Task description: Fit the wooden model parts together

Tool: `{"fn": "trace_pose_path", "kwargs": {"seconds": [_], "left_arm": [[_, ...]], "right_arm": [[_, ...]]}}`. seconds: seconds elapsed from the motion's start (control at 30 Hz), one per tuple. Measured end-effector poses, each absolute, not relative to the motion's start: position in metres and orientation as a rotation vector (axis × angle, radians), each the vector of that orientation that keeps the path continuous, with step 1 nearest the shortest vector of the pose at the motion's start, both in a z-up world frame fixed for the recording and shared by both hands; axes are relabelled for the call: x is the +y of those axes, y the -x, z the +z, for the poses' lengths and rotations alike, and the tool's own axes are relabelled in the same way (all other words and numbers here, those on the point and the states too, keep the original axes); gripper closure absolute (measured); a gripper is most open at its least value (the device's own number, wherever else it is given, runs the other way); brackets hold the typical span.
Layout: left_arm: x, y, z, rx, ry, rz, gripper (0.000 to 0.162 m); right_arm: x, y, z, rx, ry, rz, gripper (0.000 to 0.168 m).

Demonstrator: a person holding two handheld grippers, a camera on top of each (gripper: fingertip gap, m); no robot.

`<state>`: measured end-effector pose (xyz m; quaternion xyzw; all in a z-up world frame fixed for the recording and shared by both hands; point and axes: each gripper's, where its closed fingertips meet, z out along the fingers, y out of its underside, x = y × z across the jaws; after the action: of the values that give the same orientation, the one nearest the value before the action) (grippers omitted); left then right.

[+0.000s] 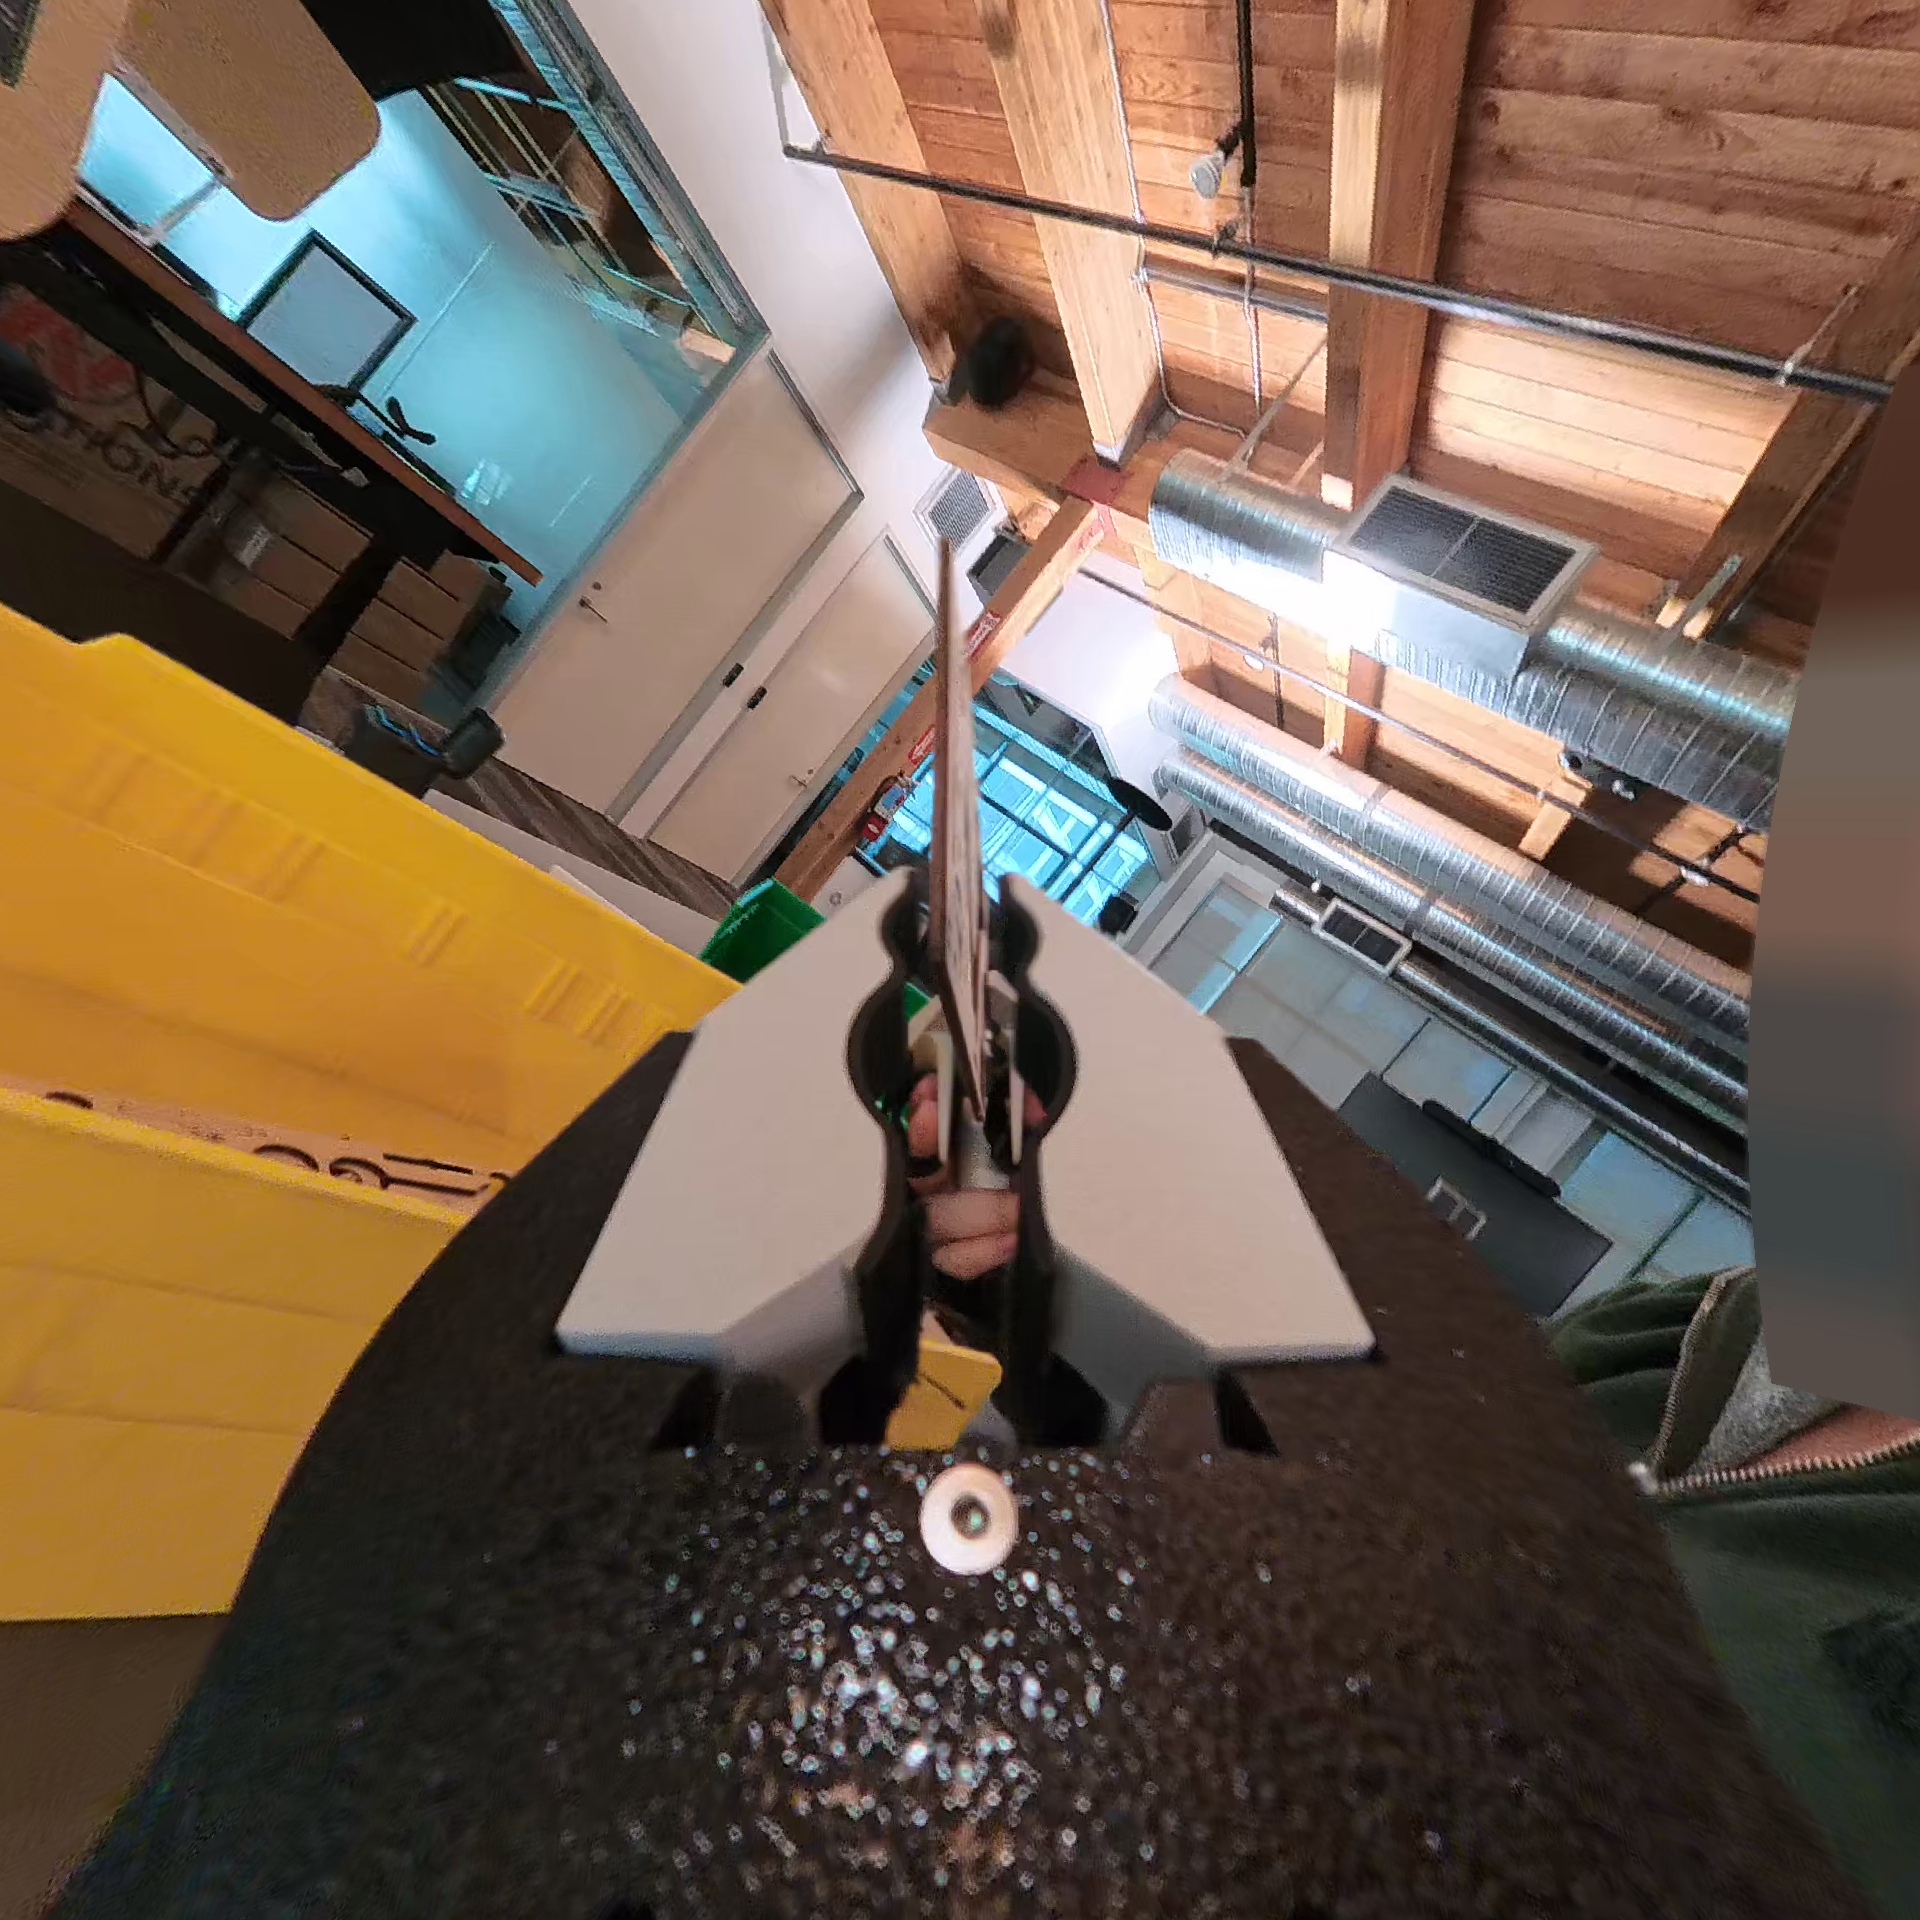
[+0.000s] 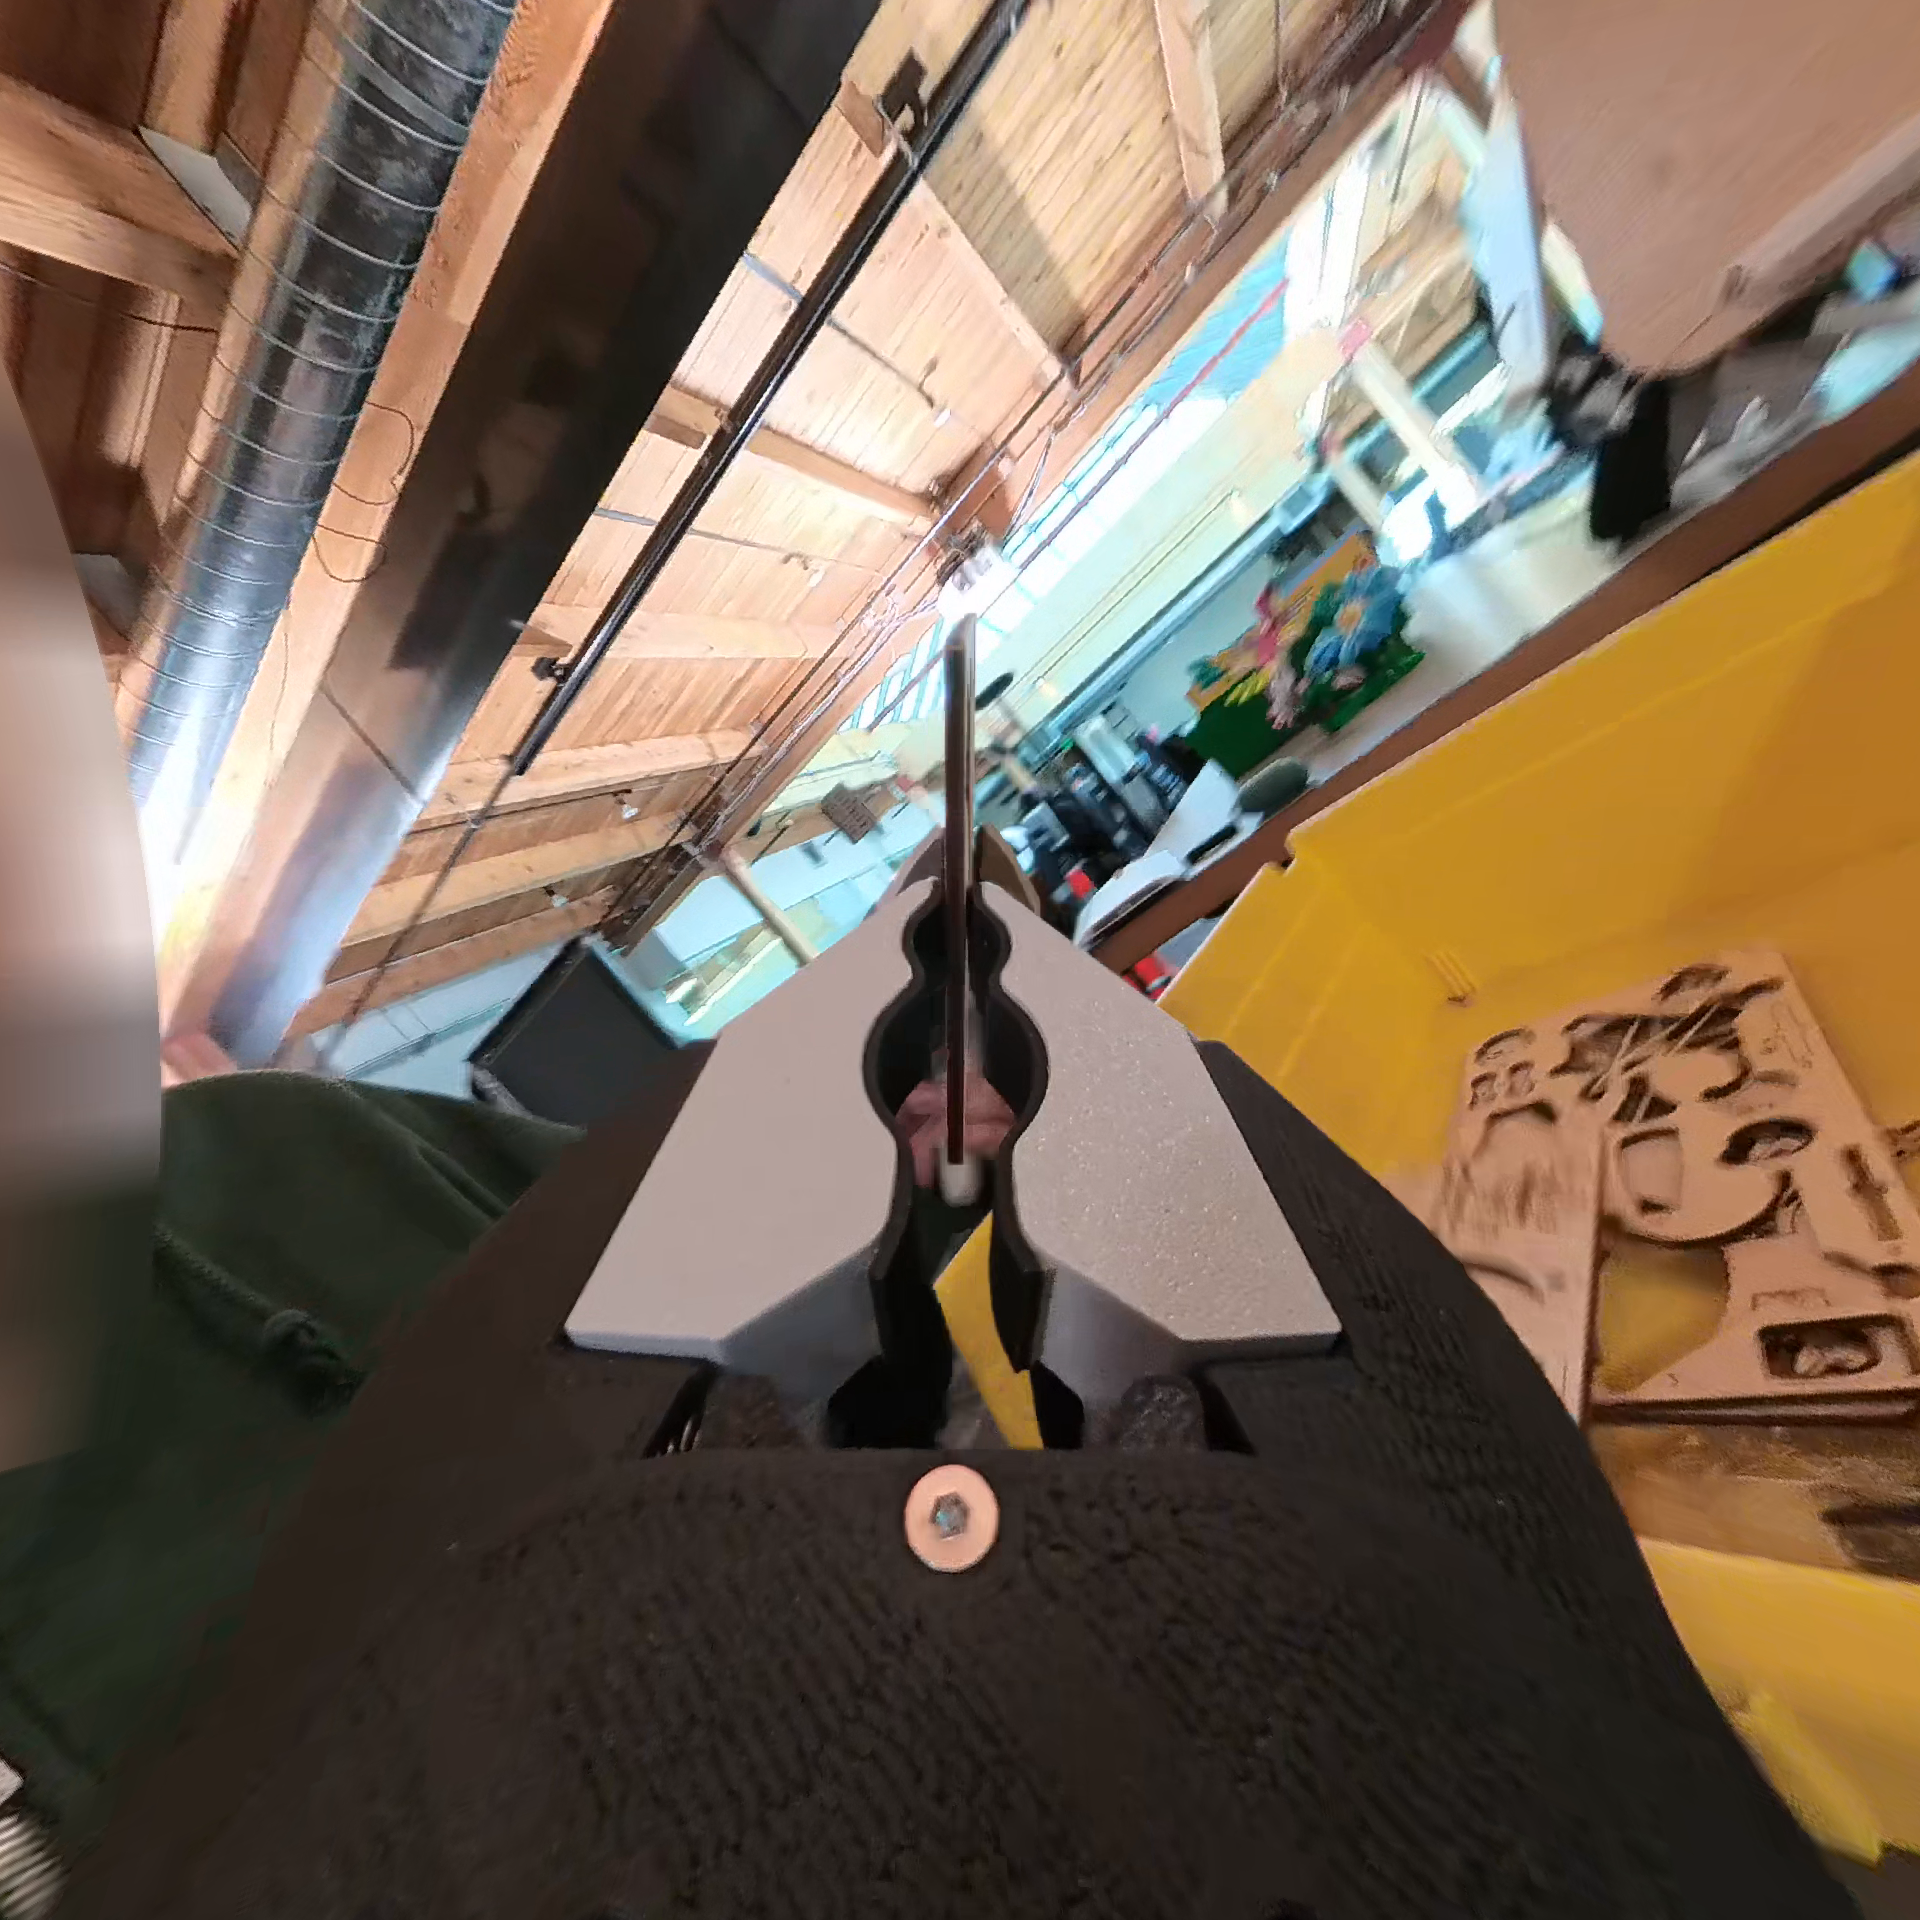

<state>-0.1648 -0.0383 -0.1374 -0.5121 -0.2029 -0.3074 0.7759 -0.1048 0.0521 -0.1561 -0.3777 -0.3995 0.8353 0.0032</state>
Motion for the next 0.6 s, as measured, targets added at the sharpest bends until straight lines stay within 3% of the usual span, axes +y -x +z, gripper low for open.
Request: {"fn": "trace_pose_path", "kwargs": {"seconds": [0.13, 0.3, 0.43, 0.6], "left_arm": [[-0.046, 0.176, -0.133, -0.493, 1.035, -0.687, 0.123], [-0.030, 0.154, -0.135, -0.473, 1.064, -0.890, 0.092], [-0.018, 0.136, -0.136, -0.462, 1.073, -1.049, 0.099], [-0.015, 0.133, -0.141, -0.478, 1.090, -1.075, 0.112]], "right_arm": [[0.057, 0.093, -0.133, -1.238, 0.888, 2.238, 0.167], [0.030, 0.082, -0.135, -1.372, 0.372, 1.176, 0.168], [0.014, 0.084, -0.151, -1.318, 0.065, 0.583, 0.168], [-0.002, 0.090, -0.172, -1.277, -0.174, 0.203, 0.168]]}}
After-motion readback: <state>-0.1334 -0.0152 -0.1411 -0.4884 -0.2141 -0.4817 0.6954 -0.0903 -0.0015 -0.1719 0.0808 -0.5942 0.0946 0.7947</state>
